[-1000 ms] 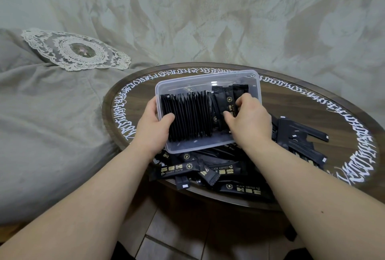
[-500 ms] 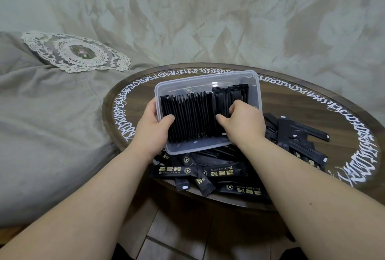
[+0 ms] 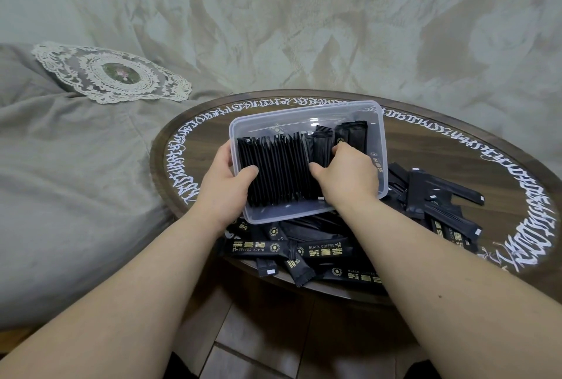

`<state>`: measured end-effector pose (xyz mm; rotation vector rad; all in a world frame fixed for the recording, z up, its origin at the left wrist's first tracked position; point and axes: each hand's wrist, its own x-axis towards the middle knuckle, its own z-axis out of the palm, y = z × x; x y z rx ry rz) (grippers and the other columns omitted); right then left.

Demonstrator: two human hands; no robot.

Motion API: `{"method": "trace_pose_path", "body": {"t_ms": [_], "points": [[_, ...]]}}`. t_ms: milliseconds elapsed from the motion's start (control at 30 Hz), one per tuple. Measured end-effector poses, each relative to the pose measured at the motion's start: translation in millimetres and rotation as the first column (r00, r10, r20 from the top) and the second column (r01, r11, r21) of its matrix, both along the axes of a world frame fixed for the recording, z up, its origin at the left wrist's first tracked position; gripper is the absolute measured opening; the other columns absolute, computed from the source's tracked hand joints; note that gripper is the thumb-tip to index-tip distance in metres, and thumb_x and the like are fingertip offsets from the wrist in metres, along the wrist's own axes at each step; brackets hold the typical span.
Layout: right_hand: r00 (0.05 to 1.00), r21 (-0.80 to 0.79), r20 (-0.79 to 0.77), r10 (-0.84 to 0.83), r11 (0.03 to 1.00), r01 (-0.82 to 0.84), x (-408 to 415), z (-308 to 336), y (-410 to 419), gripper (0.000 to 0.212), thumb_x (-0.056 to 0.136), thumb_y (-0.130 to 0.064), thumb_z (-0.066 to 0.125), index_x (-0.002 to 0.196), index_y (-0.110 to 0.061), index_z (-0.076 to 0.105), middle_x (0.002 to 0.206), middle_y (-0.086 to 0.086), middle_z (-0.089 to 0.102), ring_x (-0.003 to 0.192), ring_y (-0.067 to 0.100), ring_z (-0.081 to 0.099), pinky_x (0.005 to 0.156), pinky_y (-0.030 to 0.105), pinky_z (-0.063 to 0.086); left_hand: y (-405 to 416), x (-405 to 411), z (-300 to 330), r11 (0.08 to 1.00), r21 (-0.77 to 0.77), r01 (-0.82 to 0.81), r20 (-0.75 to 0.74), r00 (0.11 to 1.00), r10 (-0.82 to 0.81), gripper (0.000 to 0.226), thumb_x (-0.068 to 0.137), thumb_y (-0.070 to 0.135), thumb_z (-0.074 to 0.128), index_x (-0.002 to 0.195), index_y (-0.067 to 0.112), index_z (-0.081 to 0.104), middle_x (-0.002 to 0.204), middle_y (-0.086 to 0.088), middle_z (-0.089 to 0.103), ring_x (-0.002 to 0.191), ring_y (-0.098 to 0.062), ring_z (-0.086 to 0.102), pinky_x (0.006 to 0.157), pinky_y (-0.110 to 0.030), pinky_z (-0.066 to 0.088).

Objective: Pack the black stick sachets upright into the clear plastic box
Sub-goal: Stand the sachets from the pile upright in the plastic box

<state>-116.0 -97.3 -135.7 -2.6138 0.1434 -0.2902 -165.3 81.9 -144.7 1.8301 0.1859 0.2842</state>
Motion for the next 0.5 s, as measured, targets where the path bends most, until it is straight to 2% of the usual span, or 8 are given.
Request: {"method": "trace_pose_path", "body": {"t_ms": [233,300,433,500], "points": [[0.998,0.15,-0.069,0.012,0.989,-0.001,5.9,-2.1,-1.0,0.05,0.086,-0.041,0.065,0.124,-0.014,0.048,0.112,0.006,0.062,0.108,0.028,0.056,0.071,0.03,0.037,1.5,0.2,-0.5,1.0,0.017,0.013,-0.001,1.0,-0.013,0.053,0.089,0.014,0.057,0.136,0.034,0.045,0.119,0.012,0.063,0.11,-0.009,0.058,0.098,-0.033,0.045],[0.997,0.151,-0.081,0.018,0.988,-0.006,6.9,-1.5,-0.6,0.047,0.085,-0.04,0.065,0.121,-0.013,0.05,0.111,0.004,0.061,0.107,0.028,0.055,0.071,0.03,0.036,1.1,-0.5,0.0,1.0,0.023,0.01,0.0,1.0,-0.01,0.053,0.089,0.013,0.057,0.136,0.035,0.045,0.119,0.012,0.063,0.111,-0.009,0.058,0.097,-0.032,0.044],[0.995,0.116,-0.102,0.02,0.993,-0.008,8.3,-0.9,1.0,0.038,0.086,-0.041,0.064,0.109,-0.014,0.052,0.094,0.001,0.052,0.098,0.028,0.054,0.068,0.031,0.034,1.8,-0.3,-0.5,0.999,0.028,0.017,-0.003,1.0,-0.017,0.054,0.088,0.014,0.057,0.136,0.037,0.044,0.12,0.012,0.062,0.112,-0.009,0.057,0.099,-0.034,0.044],[0.994,0.113,-0.107,0.015,0.994,-0.003,8.8,-0.6,2.0,0.035,0.086,-0.041,0.063,0.106,-0.015,0.052,0.096,0.002,0.054,0.09,0.026,0.05,0.067,0.031,0.034,1.8,-0.3,-0.8,1.0,0.024,0.02,-0.001,1.0,-0.02,0.054,0.088,0.014,0.057,0.136,0.036,0.044,0.121,0.012,0.062,0.112,-0.008,0.057,0.099,-0.033,0.044]]}}
